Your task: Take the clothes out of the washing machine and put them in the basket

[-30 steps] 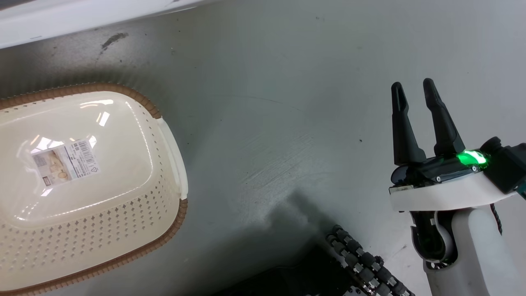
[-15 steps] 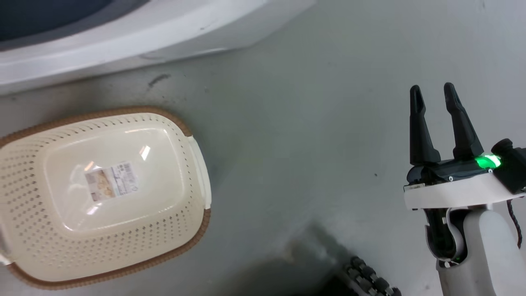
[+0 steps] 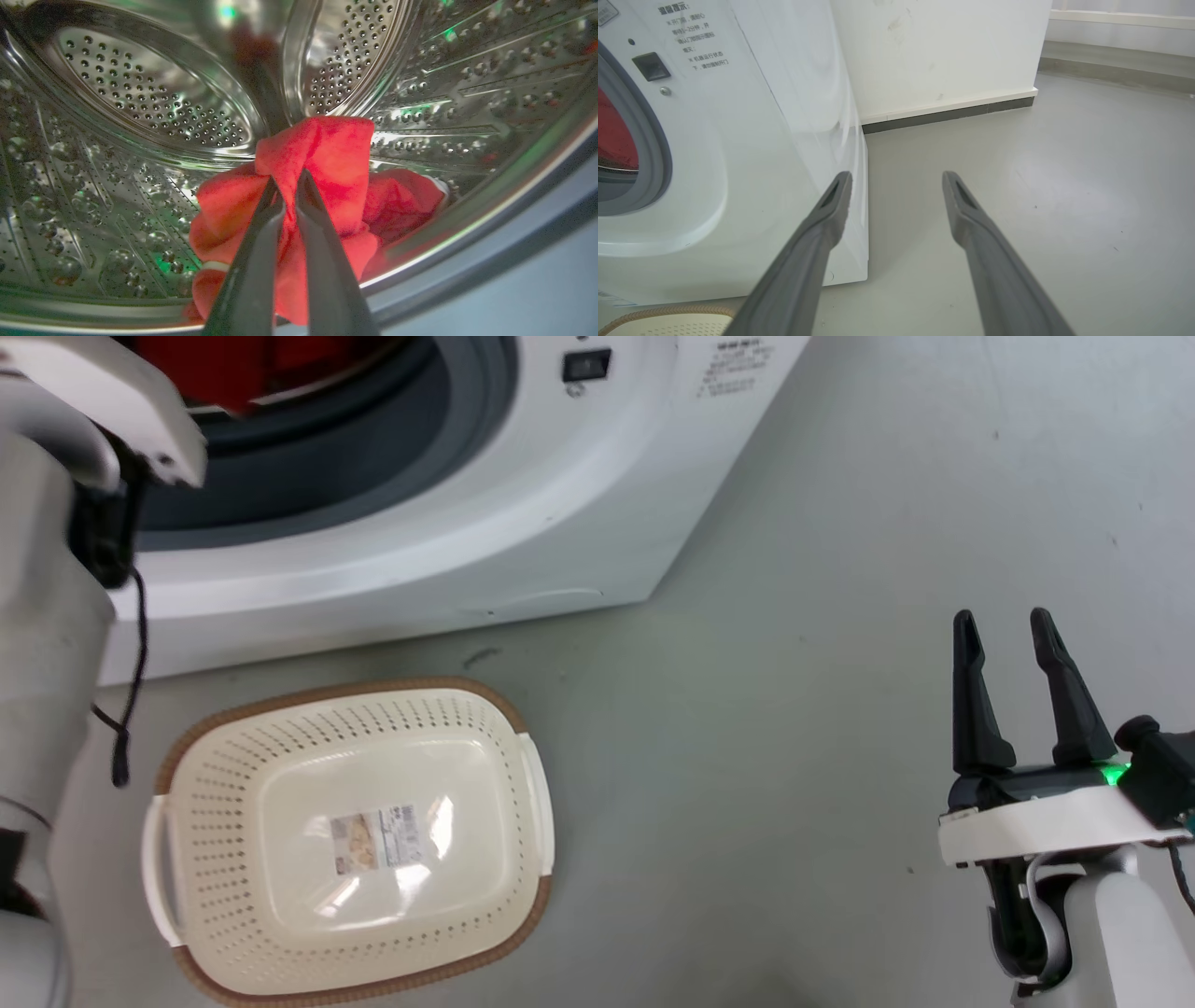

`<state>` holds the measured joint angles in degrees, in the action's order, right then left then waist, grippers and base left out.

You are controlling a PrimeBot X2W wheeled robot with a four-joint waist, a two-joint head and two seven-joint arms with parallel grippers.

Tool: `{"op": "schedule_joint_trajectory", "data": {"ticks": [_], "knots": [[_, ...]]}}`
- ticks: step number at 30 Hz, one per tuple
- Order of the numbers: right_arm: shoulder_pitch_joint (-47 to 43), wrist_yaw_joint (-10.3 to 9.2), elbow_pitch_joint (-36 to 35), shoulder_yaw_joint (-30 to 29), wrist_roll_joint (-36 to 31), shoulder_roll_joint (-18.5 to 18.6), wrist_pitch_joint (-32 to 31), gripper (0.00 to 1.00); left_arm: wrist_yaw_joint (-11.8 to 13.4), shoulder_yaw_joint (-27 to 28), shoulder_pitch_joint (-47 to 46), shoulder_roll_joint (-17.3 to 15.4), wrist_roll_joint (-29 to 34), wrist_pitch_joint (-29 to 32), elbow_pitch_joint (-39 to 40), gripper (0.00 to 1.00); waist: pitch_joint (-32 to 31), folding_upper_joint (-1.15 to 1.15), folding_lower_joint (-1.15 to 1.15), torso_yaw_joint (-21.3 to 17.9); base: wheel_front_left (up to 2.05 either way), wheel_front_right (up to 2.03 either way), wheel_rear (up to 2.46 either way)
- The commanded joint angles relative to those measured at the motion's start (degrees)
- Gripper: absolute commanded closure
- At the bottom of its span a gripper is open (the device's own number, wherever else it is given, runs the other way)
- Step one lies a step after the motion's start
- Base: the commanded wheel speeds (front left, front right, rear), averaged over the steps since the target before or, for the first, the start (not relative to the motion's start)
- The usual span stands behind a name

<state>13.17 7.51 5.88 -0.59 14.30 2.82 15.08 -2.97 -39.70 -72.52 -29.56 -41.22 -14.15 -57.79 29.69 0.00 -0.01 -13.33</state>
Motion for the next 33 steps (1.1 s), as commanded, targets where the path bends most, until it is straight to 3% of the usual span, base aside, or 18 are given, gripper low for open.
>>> {"op": "schedule_joint_trajectory", "data": {"ticks": [1,9,13,19,24,33], "knots": [[-1.17,-0.04,0.37,-0.48,-0.81,0.11,0.14,0.00,0.45,0.51,2.29,0.82,0.24,-0.81,0.92,1.00,-4.90,0.00,0.01,3.15,0.00,0.00,0.00],[-2.86,-0.04,0.71,-3.18,-3.80,0.09,0.15,0.00,5.20,10.56,16.07,2.12,7.31,-1.11,19.74,1.00,-10.95,0.00,0.01,6.37,0.00,0.00,0.00],[-3.20,-0.04,1.08,-4.46,-5.06,0.09,0.14,0.00,5.82,16.32,24.45,3.75,11.77,-1.12,29.28,1.00,-13.49,0.00,0.01,7.96,0.00,0.00,0.00],[-4.14,-0.04,1.82,-5.85,-6.18,0.08,0.14,0.00,4.82,23.19,35.97,7.33,19.55,-1.08,43.43,1.00,-16.92,0.00,0.01,10.14,0.00,0.00,0.00],[-5.27,-0.04,2.16,-6.26,-6.28,0.07,0.14,0.00,2.42,26.96,46.24,10.83,24.20,-1.08,53.97,1.00,-19.18,0.00,0.01,11.44,0.00,0.00,0.00],[-6.92,-0.04,2.15,-6.81,-7.30,0.08,0.14,0.00,-1.23,28.70,61.32,17.05,27.54,-1.07,62.41,1.00,-19.86,0.00,0.01,13.94,0.00,0.00,0.00]]}}
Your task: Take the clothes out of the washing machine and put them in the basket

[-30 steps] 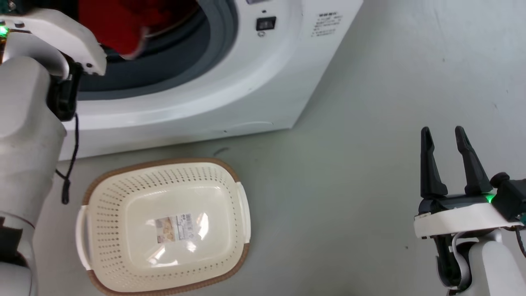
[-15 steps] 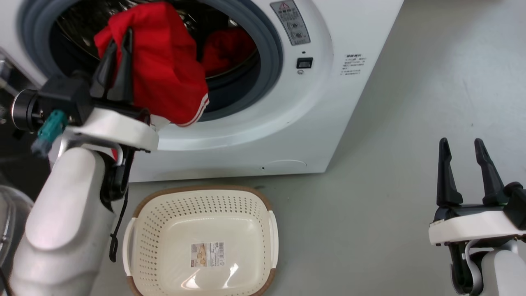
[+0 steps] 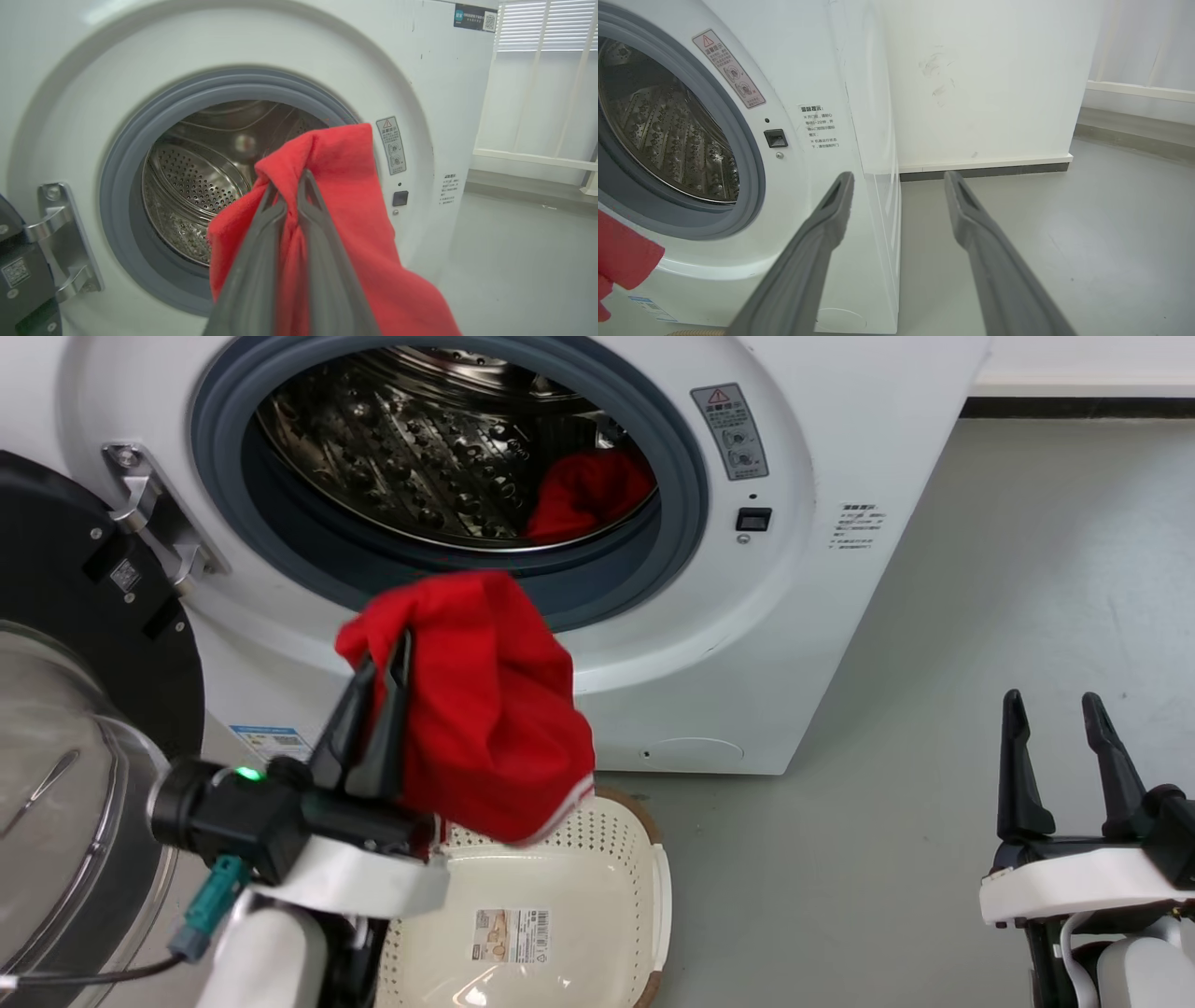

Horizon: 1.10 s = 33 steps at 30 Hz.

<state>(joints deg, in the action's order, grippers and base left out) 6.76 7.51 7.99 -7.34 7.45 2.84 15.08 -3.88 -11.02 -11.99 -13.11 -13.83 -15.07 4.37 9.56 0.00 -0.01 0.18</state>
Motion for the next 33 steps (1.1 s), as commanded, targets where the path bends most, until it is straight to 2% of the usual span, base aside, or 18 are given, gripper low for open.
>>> {"op": "schedule_joint_trajectory", "data": {"ticks": [1,7,15,21,28,33], "knots": [[-0.56,-0.04,-0.04,0.00,-0.60,0.06,0.14,0.00,-0.71,0.03,2.12,1.10,0.24,-0.15,-0.19,1.00,0.47,0.00,0.01,0.64,0.00,0.00,0.00],[0.48,-0.04,-0.78,0.50,-1.17,0.06,0.14,0.00,-2.51,-0.55,5.81,2.50,1.19,-0.15,-7.90,1.00,3.43,0.00,0.01,1.05,0.00,0.00,0.00],[2.96,-0.04,-2.32,0.54,-2.36,0.07,0.14,0.00,-3.45,0.07,1.73,3.39,0.16,-0.14,-24.23,1.00,12.08,0.00,0.01,0.18,0.00,0.00,0.00],[5.46,-0.04,-3.78,0.39,-3.57,0.06,0.14,0.00,-3.55,-0.80,-6.43,3.10,-1.08,-0.15,-37.49,1.00,20.39,0.00,0.01,-0.88,0.00,0.00,0.00],[7.43,-0.04,-6.18,0.44,-4.93,0.05,0.14,0.00,-3.58,-1.99,-17.16,1.67,-2.63,-0.15,-48.63,1.00,30.01,0.00,0.01,-2.34,0.00,0.00,0.00],[8.05,-0.04,-7.37,0.56,-4.98,0.05,0.14,0.00,-3.58,-2.69,-22.47,0.81,-2.84,-0.15,-54.02,1.00,34.41,0.00,0.01,-3.41,0.00,0.00,0.00]]}}
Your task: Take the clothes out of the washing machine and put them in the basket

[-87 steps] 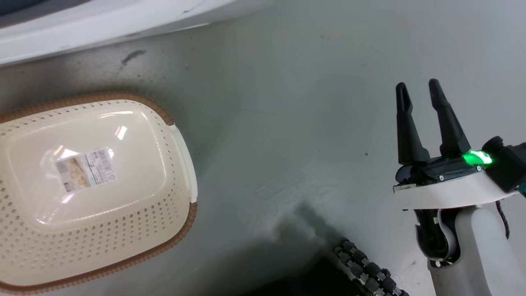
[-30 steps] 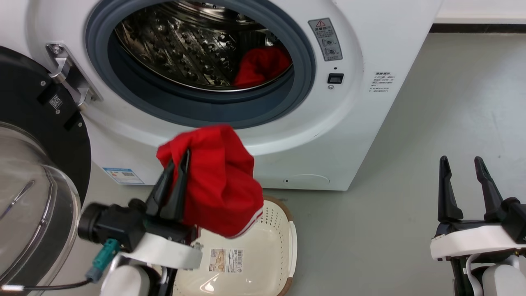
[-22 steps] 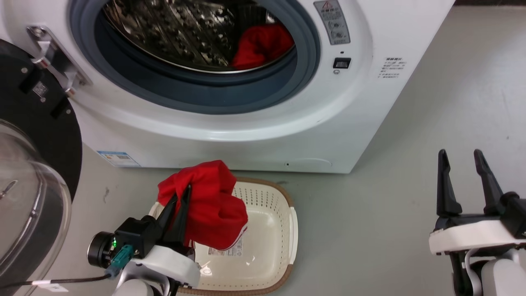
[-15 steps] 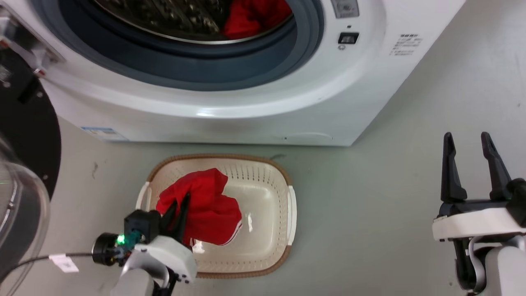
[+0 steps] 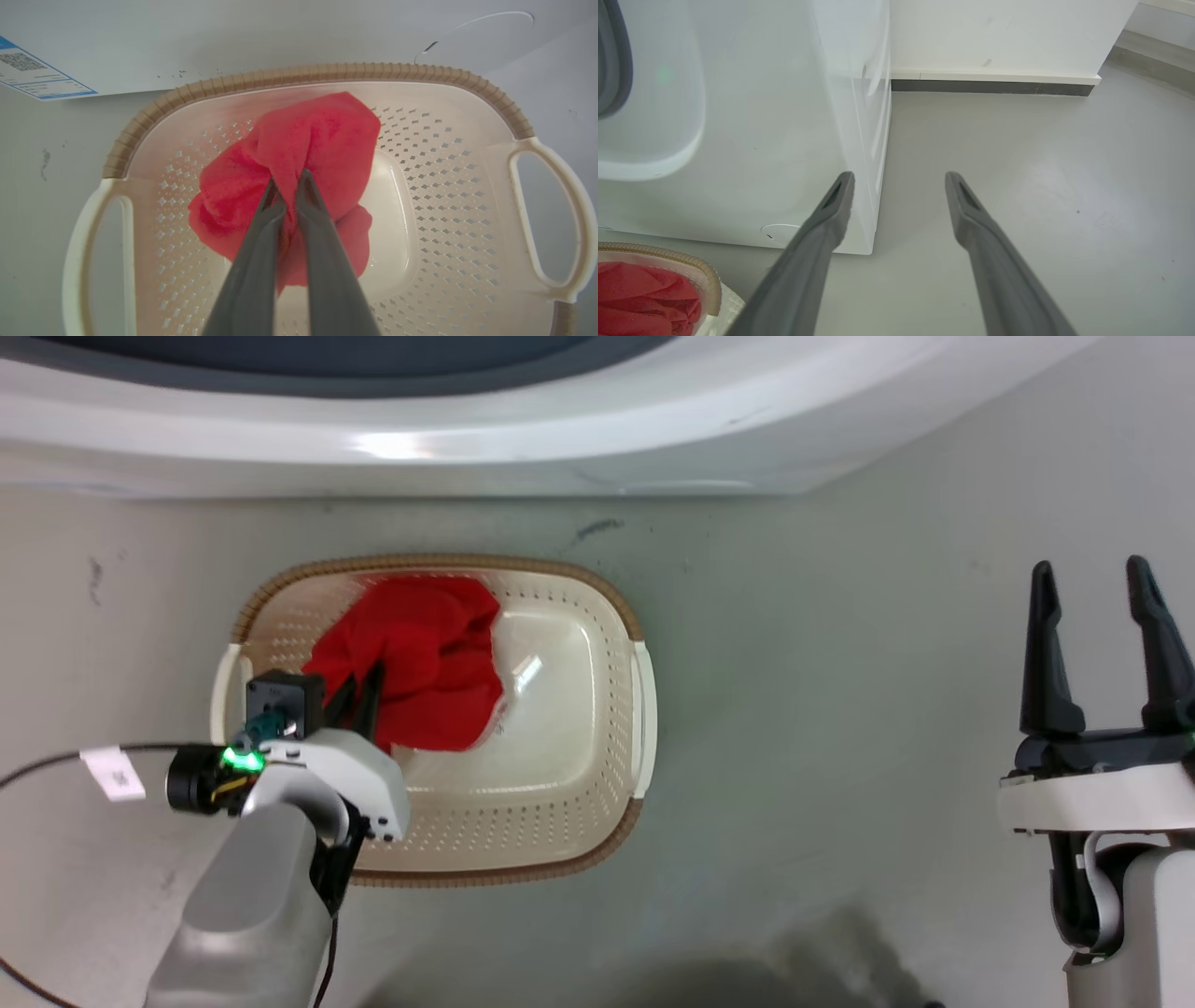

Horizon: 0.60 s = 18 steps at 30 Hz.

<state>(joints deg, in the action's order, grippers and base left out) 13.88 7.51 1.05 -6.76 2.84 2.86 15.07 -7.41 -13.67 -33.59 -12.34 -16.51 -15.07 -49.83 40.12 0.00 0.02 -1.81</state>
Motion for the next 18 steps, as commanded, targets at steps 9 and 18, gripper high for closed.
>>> {"op": "schedule_joint_trajectory", "data": {"ticks": [9,18], "knots": [[1.76,-0.04,-4.32,-0.52,-0.46,0.02,0.15,0.00,0.00,-1.50,-9.97,-0.47,-0.49,-0.15,-8.49,1.00,12.17,0.00,-0.02,-1.64,0.00,0.00,0.00],[1.09,-0.04,-5.29,-1.07,-1.87,0.02,0.15,0.00,-0.01,-1.57,-13.92,0.70,-0.66,-0.15,-11.50,1.00,16.24,0.00,-0.02,-0.92,0.00,0.00,0.00]]}}
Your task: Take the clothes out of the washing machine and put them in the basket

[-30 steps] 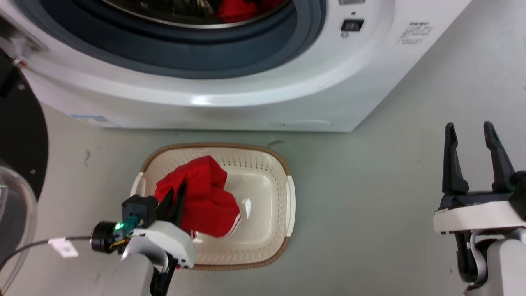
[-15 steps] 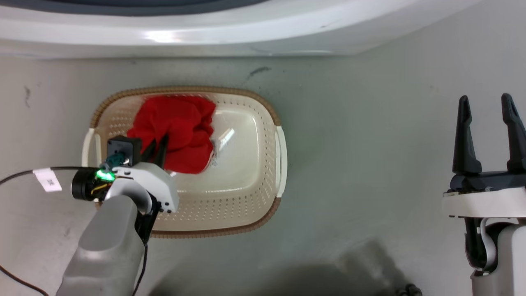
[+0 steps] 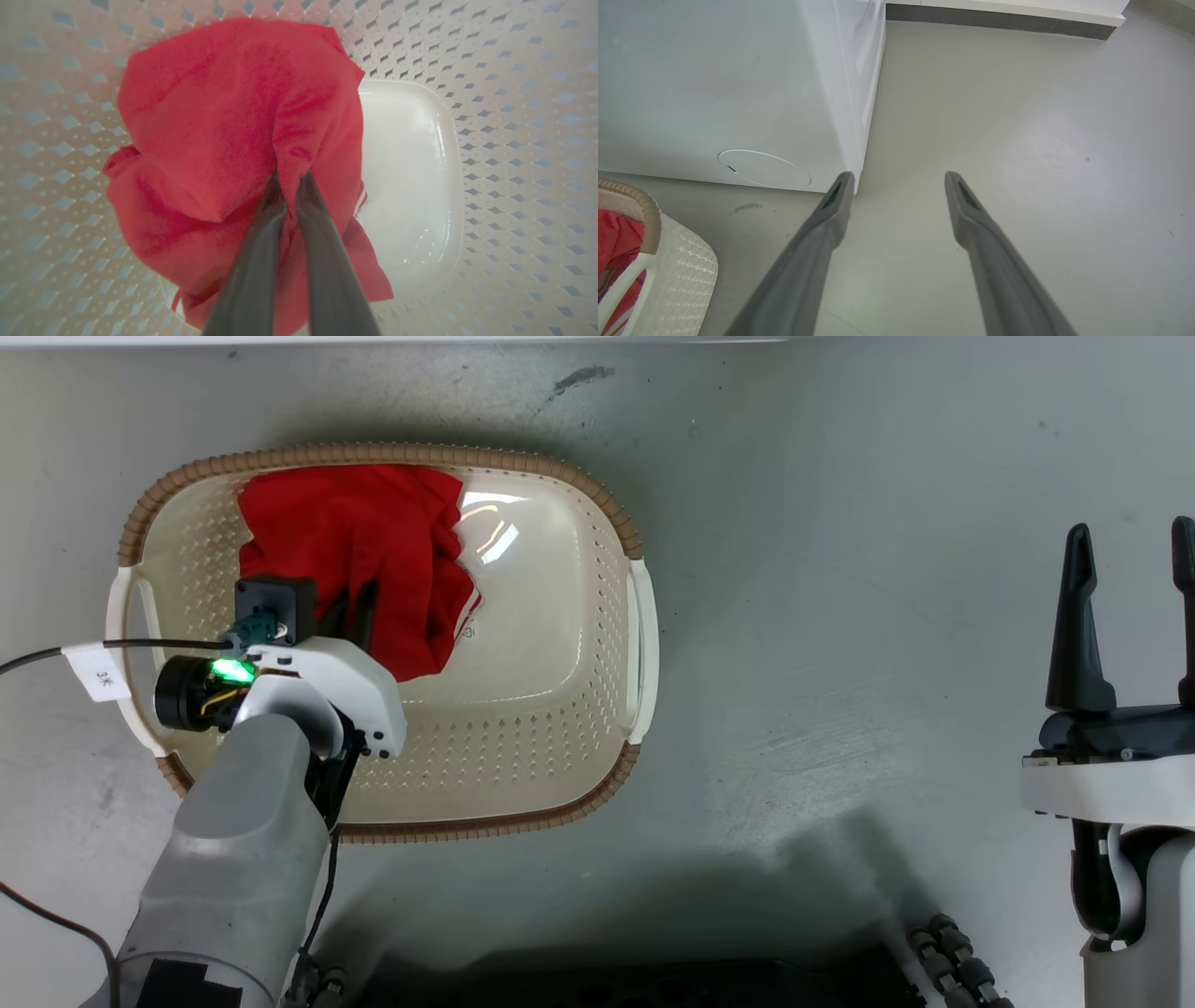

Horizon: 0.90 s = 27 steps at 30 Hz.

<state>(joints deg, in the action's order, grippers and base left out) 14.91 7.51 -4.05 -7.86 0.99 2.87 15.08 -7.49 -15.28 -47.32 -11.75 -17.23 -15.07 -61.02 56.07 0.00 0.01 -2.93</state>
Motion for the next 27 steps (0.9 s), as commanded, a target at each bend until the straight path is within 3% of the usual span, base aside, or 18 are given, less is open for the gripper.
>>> {"op": "schedule_joint_trajectory", "data": {"ticks": [1,2,3,4,15,27], "knots": [[0.22,-0.04,-0.12,0.07,-0.07,0.01,0.14,0.00,0.07,0.09,-0.41,0.13,0.07,-0.15,-0.79,1.00,0.31,0.00,-0.01,0.15,0.00,0.00,0.00],[0.38,-0.04,0.03,0.06,0.05,0.01,0.14,0.00,0.07,0.17,-0.59,0.20,0.06,-0.14,-1.19,1.00,0.16,0.00,-0.01,0.08,0.00,0.00,0.00],[0.57,-0.04,0.16,0.06,0.19,0.01,0.15,0.00,0.07,0.25,-0.78,0.25,0.15,-0.15,-1.37,0.62,-0.04,0.00,-0.01,0.01,0.00,0.00,0.00],[0.78,-0.04,0.38,0.14,0.32,0.01,0.14,0.00,0.07,0.37,-0.79,0.30,0.34,-0.15,-1.78,0.00,-0.36,0.00,-0.01,-0.04,0.00,0.00,0.00],[1.00,-0.04,4.29,0.21,1.19,0.01,0.14,0.00,0.07,3.09,6.62,0.89,0.77,-0.15,2.90,0.00,-10.57,0.00,-0.01,-0.18,0.00,0.00,0.00],[-1.84,-0.04,9.37,1.16,2.46,0.00,0.14,0.00,0.07,7.54,20.32,0.68,3.62,-0.14,19.32,0.00,-26.42,0.00,-0.01,0.85,0.00,0.00,0.00]]}}
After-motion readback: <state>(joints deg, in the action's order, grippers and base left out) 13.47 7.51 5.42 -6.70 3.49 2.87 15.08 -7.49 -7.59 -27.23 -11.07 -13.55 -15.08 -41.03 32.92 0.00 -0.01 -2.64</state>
